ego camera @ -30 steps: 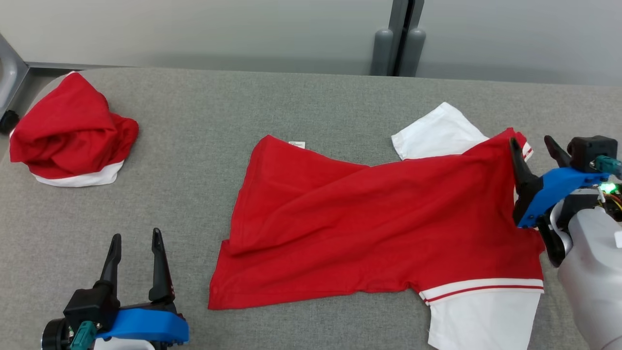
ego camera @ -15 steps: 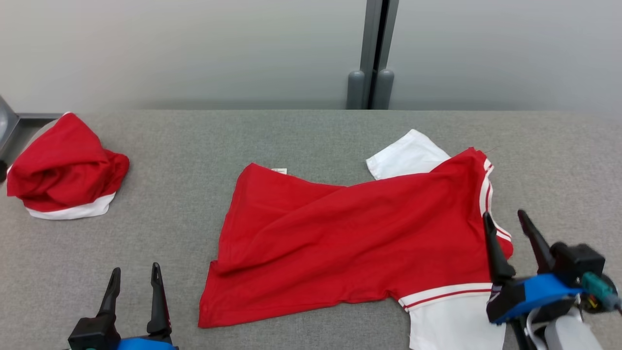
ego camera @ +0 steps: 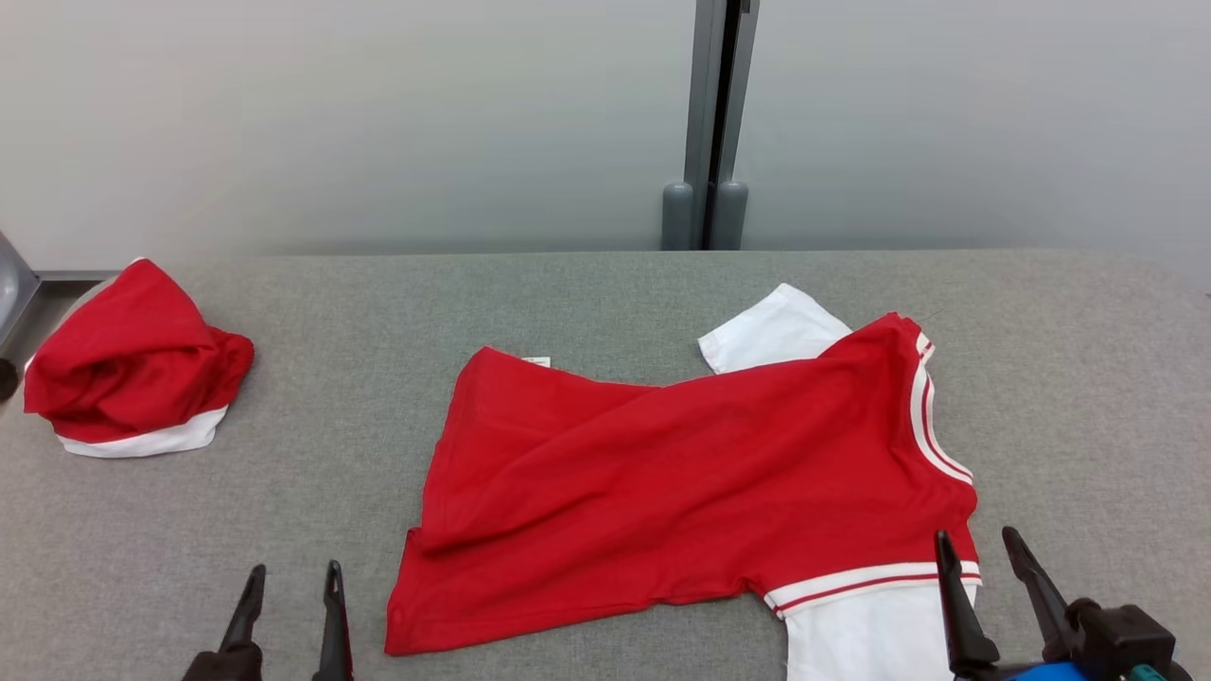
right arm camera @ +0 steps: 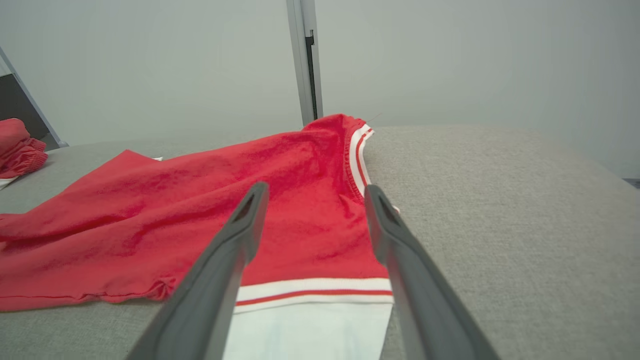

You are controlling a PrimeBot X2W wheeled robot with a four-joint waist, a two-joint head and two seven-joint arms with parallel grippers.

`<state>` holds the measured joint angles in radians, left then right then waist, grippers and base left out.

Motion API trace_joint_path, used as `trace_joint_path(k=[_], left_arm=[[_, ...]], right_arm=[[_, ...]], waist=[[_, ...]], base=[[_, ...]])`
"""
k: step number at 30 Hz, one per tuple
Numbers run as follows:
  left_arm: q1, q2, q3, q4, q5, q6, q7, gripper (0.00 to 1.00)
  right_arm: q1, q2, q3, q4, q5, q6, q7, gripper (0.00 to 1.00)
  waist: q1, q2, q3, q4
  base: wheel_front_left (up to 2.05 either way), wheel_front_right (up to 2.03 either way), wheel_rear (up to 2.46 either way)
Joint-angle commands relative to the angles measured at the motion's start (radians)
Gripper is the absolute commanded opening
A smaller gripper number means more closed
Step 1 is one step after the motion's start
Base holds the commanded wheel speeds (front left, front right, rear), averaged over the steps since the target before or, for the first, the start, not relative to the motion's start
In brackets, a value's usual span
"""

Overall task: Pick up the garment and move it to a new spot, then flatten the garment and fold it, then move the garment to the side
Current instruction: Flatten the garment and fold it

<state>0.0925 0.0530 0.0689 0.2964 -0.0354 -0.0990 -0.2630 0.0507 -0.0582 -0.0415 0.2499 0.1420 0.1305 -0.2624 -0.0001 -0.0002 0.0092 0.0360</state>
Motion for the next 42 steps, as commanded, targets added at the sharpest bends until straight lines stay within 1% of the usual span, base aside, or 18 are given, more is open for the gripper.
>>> trace_joint_path(k=[1,8,14,26,33,38,42], left_arm=[[0.008,0.011,-0.01,0.007,0.018,-0.004,-0.002,1.0],[0.009,0.014,-0.005,0.021,0.009,-0.004,-0.003,1.0],[0.007,0.012,-0.003,0.026,0.006,-0.005,-0.002,1.0],[0.005,0.009,-0.007,0.025,0.001,-0.005,-0.002,1.0],[-0.017,0.007,-0.068,0.085,-0.005,-0.022,-0.002,1.0],[-0.044,0.006,-0.129,0.189,-0.016,-0.029,-0.003,1.0],[-0.073,0.01,-0.148,0.259,-0.03,-0.033,-0.003,1.0]], right_arm=[[0.024,0.004,-0.003,-0.003,-0.005,0.001,-0.003,1.0],[0.052,0.007,0.0,0.023,-0.008,0.001,-0.004,1.0],[0.05,0.007,0.012,0.058,0.006,0.001,-0.004,1.0],[0.041,0.007,0.026,0.085,0.001,0.001,-0.004,1.0],[0.037,0.007,0.019,0.165,-0.011,0.001,-0.004,1.0],[0.044,0.007,0.032,0.233,-0.012,0.001,-0.004,1.0],[0.043,0.007,0.056,0.266,-0.004,0.001,-0.004,1.0]], waist=[[0.0001,0.0002,-0.005,-0.002],[0.0001,0.0002,-0.013,-0.004],[0.0001,0.0002,-0.019,-0.003],[0.0001,0.0002,-0.025,-0.009],[0.0001,0.0002,-0.02,-0.014],[0.0001,0.0002,-0.011,-0.023],[0.0001,0.0002,0.0,-0.039]], base=[[0.0,0.0,0.0],[0.0,0.0,0.0],[0.0,0.0,0.0],[0.0,0.0,0.0],[0.0,0.0,0.0],[0.0,0.0,0.0],[0.0,0.0,0.0]])
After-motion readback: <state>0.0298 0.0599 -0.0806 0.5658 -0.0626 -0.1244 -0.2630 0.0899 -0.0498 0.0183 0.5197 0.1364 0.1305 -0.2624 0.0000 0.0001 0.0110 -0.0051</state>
